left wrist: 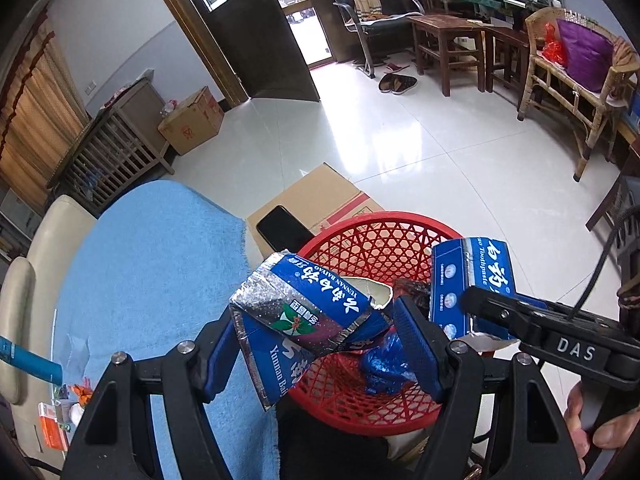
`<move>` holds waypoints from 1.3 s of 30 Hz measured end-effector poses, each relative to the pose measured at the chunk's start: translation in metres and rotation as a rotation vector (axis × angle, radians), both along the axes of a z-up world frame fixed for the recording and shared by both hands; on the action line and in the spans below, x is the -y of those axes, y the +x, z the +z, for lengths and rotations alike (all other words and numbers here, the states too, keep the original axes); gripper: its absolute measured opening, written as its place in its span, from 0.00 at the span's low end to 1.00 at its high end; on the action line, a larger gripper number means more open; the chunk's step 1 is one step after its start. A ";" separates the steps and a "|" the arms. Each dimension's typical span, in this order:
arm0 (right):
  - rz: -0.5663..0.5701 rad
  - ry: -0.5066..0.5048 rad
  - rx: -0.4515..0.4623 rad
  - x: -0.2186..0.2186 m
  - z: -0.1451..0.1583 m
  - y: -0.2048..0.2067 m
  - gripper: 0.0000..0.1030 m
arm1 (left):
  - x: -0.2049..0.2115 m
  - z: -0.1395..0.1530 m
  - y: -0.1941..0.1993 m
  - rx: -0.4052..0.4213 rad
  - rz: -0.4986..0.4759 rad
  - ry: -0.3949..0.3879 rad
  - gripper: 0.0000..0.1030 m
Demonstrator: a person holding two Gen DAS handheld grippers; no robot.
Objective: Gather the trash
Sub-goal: 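Carry the toothpaste box and carton with both tools over the red wastebasket, then open both tools to drop the toothpaste box and carton into the wastebasket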
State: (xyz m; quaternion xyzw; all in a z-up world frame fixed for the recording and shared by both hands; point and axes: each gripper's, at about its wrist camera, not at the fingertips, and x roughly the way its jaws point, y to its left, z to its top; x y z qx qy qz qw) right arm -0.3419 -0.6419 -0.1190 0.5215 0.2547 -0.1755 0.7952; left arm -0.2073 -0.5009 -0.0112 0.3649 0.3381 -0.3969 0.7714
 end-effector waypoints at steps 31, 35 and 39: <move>0.025 0.035 -0.068 0.009 -0.015 0.036 0.57 | 0.016 -0.039 0.050 -0.192 0.013 -0.021 0.73; 0.005 0.015 -0.080 0.012 -0.007 0.032 0.57 | 0.010 -0.033 0.051 -0.215 0.007 -0.049 0.73; -0.005 0.016 -0.103 0.010 -0.001 0.032 0.60 | 0.002 -0.029 0.049 -0.227 -0.011 -0.066 0.73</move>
